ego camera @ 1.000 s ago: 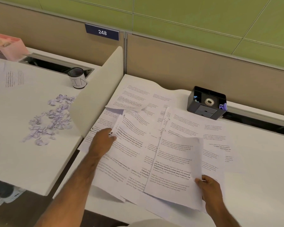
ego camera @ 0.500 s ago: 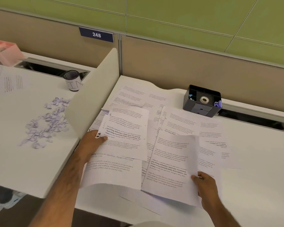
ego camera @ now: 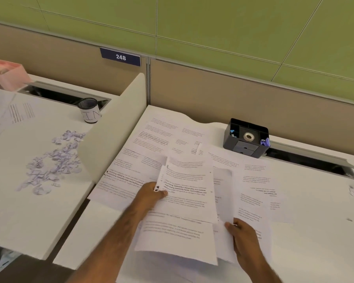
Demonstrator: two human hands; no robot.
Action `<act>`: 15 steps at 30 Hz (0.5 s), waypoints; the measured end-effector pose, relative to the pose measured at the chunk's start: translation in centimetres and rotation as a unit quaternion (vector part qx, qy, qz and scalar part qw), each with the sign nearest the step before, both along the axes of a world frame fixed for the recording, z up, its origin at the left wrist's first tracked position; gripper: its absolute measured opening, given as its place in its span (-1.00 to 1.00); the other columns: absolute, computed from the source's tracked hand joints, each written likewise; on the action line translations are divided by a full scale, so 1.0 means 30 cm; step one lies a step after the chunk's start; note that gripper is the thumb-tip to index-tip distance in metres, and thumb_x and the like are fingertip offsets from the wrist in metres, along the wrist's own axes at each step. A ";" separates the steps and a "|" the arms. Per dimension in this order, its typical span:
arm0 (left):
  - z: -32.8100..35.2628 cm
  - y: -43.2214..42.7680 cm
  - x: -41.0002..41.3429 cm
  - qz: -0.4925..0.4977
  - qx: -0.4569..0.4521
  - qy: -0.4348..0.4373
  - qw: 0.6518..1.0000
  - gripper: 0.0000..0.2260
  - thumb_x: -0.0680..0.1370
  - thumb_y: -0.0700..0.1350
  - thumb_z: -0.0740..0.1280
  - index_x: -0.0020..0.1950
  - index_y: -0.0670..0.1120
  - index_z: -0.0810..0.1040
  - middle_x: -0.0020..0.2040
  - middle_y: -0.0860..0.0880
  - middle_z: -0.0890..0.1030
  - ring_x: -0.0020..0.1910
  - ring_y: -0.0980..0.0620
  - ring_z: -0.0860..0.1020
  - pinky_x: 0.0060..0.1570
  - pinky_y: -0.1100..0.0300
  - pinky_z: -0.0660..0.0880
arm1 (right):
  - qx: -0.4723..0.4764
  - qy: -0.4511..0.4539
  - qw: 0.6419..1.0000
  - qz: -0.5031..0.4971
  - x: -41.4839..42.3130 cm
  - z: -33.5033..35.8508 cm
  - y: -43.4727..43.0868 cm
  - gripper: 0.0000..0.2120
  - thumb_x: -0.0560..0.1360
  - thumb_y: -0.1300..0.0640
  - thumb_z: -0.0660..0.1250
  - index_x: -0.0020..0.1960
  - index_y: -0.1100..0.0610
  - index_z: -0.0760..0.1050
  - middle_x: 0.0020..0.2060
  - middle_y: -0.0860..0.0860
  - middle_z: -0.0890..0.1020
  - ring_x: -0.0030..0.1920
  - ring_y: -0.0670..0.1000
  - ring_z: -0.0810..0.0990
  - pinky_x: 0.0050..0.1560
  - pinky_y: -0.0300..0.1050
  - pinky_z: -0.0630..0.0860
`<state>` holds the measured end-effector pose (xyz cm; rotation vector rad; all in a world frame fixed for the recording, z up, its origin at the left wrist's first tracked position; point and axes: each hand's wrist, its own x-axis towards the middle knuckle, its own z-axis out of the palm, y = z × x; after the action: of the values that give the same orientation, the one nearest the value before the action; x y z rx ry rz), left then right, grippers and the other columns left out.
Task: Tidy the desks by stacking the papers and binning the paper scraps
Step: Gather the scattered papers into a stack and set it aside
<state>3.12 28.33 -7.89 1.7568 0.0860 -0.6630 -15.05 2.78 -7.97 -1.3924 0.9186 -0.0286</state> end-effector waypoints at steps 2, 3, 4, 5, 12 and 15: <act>-0.008 -0.047 -0.019 -0.029 0.030 -0.023 0.999 -0.75 0.55 -0.21 0.47 0.22 -0.13 0.64 0.10 0.01 0.69 -0.06 0.15 0.64 -0.19 0.41 0.50 | 0.031 -0.015 0.999 0.004 0.018 0.021 0.001 -0.83 0.58 0.36 0.29 0.11 0.32 0.62 0.02 0.16 0.74 0.04 0.24 0.71 0.16 0.19 0.60; -0.014 -0.064 -0.027 -0.039 0.046 -0.034 0.998 -0.73 0.55 -0.17 0.48 0.25 -0.10 0.62 0.12 0.03 0.68 -0.02 0.14 0.64 -0.15 0.38 0.50 | 0.046 -0.020 0.999 0.002 0.026 0.033 0.001 -0.83 0.58 0.36 0.29 0.11 0.34 0.61 0.03 0.20 0.73 0.05 0.25 0.71 0.18 0.22 0.59; -0.016 -0.076 -0.033 -0.047 0.057 -0.042 0.996 -0.70 0.55 -0.13 0.48 0.27 -0.06 0.61 0.15 0.05 0.68 0.02 0.12 0.64 -0.08 0.32 0.51 | 0.057 -0.024 0.998 0.003 0.033 0.045 -0.001 -0.83 0.58 0.37 0.29 0.11 0.35 0.61 0.03 0.22 0.73 0.05 0.27 0.71 0.18 0.24 0.59; -0.017 -0.082 -0.036 -0.052 0.054 -0.042 0.996 -0.69 0.55 -0.11 0.48 0.29 -0.03 0.59 0.18 0.07 0.68 0.06 0.12 0.64 0.00 0.25 0.55 | 0.065 -0.026 0.998 0.008 0.041 0.057 -0.004 -0.83 0.58 0.36 0.29 0.11 0.34 0.62 0.04 0.24 0.72 0.06 0.28 0.70 0.19 0.28 0.58; 0.031 -0.091 -0.038 -0.041 -0.269 0.134 0.953 -0.63 0.58 -0.18 0.43 0.38 -0.13 0.54 0.29 -0.16 0.65 0.27 -0.24 0.62 0.33 -0.27 0.48 | 0.068 -0.066 0.993 0.076 0.076 0.184 -0.043 -0.76 0.62 0.33 0.26 0.23 0.25 0.62 0.12 0.20 0.71 0.13 0.25 0.69 0.25 0.25 0.55; 0.074 -0.127 -0.060 -0.022 -0.286 0.132 0.949 -0.67 0.54 -0.23 0.43 0.31 -0.14 0.59 0.22 -0.15 0.68 0.20 -0.16 0.66 0.17 -0.05 0.61 | 0.051 -0.076 0.991 0.100 0.101 0.215 -0.064 -0.73 0.64 0.30 0.23 0.27 0.21 0.60 0.14 0.19 0.70 0.15 0.23 0.68 0.28 0.26 0.54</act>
<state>1.33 24.53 -5.66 1.1094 0.0324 -0.8555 -12.02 0.86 -1.50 -1.3609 0.6425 0.0624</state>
